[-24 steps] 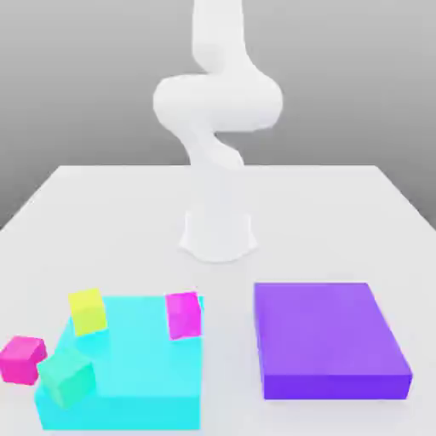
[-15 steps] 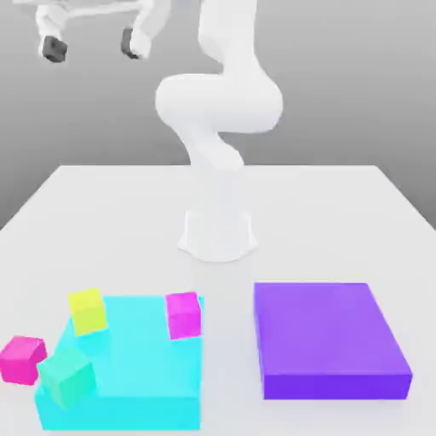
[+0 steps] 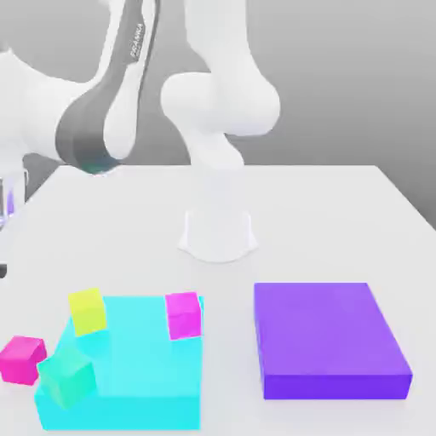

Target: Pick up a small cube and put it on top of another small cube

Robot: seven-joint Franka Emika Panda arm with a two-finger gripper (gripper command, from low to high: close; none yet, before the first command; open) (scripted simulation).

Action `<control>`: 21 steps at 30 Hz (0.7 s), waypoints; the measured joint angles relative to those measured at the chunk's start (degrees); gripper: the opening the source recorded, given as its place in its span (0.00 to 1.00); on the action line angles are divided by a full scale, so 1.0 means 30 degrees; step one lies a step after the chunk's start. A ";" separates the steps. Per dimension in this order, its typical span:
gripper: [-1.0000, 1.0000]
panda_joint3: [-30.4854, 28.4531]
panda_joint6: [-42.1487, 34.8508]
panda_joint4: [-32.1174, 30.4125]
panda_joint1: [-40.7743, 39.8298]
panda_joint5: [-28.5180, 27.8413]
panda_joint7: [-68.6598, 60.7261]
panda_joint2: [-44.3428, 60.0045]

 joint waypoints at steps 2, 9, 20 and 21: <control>0.50 -0.0088 0.0545 -0.0196 -0.0529 0.1148 0.0523 0.1299; 0.00 0.0270 0.3434 0.0353 -0.1140 0.2205 0.0485 0.5247; 0.00 0.0009 0.1094 -0.0289 -0.0938 0.1738 0.0816 0.2247; 0.00 -0.0046 0.0678 -0.0548 -0.0799 0.1406 0.0957 0.1597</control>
